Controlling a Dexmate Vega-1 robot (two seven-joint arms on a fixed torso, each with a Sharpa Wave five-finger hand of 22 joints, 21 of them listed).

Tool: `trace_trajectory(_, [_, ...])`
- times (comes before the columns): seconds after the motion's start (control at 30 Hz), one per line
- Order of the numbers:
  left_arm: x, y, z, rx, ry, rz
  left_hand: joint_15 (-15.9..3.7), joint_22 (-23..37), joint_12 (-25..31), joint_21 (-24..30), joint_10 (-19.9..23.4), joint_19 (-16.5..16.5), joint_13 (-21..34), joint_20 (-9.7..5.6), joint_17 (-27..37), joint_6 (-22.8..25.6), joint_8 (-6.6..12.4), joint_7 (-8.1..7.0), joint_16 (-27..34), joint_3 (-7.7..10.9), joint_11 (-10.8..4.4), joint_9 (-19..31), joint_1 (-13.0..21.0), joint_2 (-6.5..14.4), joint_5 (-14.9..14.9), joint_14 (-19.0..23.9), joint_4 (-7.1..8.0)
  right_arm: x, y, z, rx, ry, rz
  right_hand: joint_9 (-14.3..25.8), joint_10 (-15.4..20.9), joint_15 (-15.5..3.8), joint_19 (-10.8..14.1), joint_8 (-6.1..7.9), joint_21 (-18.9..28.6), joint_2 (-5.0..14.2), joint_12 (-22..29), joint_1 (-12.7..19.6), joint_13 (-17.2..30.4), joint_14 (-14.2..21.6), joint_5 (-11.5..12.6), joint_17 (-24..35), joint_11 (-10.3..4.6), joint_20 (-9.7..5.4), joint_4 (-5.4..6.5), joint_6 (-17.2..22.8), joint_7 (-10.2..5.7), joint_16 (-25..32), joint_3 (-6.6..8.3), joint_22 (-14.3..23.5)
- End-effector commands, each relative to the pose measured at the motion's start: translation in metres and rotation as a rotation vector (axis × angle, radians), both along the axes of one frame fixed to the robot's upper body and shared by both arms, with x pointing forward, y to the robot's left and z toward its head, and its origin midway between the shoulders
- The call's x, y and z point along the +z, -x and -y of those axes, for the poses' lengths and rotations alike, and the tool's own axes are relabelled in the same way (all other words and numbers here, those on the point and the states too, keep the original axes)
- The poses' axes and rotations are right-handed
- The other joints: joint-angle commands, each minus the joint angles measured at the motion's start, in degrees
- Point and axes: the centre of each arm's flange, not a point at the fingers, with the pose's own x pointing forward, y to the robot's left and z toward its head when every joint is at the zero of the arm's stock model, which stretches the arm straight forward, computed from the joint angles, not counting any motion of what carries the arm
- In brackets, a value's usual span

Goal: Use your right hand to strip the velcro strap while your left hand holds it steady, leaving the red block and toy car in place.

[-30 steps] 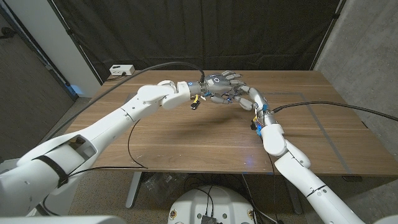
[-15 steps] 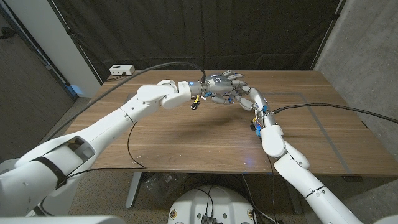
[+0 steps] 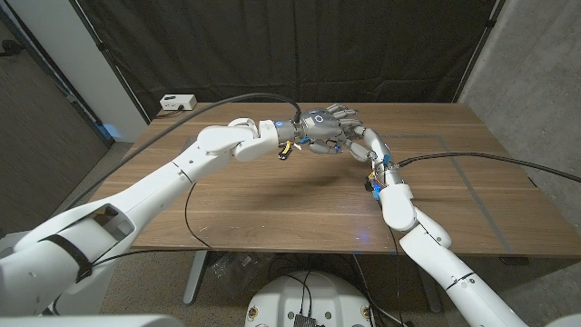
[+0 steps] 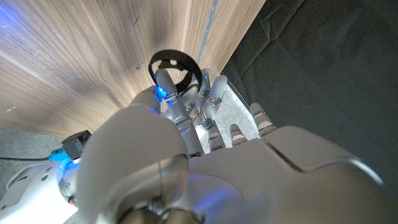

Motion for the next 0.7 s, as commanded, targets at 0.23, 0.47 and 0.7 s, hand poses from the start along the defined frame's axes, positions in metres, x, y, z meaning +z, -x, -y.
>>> trace_trajectory(0.23, [0.008,-0.012,-0.004,0.029,0.045,-0.118,-0.3,0.3,0.6,0.5,0.6,-2.3,0.1,0.15,0.2,0.0,-0.06,-0.1,0.7,-0.24,-0.7,0.0,0.7,-0.1,0.4,0.5,-0.07,0.001,-0.004,0.002,0.037,0.079,-0.136,0.0,-5.1,-9.64,-3.4,-0.12,0.1,2.54,-1.9,0.7,0.9,-1.7,0.2,0.9,0.1,-0.55,0.87,-0.7,-0.72,-1.3,0.34,0.6])
trace_trajectory(0.47, [0.011,-0.022,-0.006,0.063,0.047,-0.104,-0.26,0.3,0.7,0.6,0.7,-2.0,0.2,0.15,0.1,0.1,-0.06,-0.09,0.8,-0.34,-0.61,-0.2,0.8,-0.1,0.5,0.5,-0.08,0.003,-0.012,0.005,0.092,0.11,-0.236,0.0,-11.3,-8.77,-7.2,-0.79,0.1,4.51,-4.2,-1.2,2.5,-8.6,-0.2,2.7,0.16,-0.2,4.23,-2.3,-1.09,-3.0,1.29,1.3])
trace_trajectory(0.7, [0.008,-0.021,-0.003,0.038,0.031,-0.076,-0.24,0.3,0.7,0.7,0.7,-1.7,0.2,0.13,0.1,0.0,-0.07,-0.14,0.8,-0.41,-0.65,-0.2,0.9,-0.1,0.5,0.6,-0.08,-0.001,-0.016,0.013,0.085,-0.036,-0.125,2.1,-1.9,-10.07,-5.4,5.02,3.8,3.83,6.4,0.3,10.3,-2.5,-1.0,10.7,-0.03,-1.17,6.09,14.7,1.03,3.5,4.16,2.4])
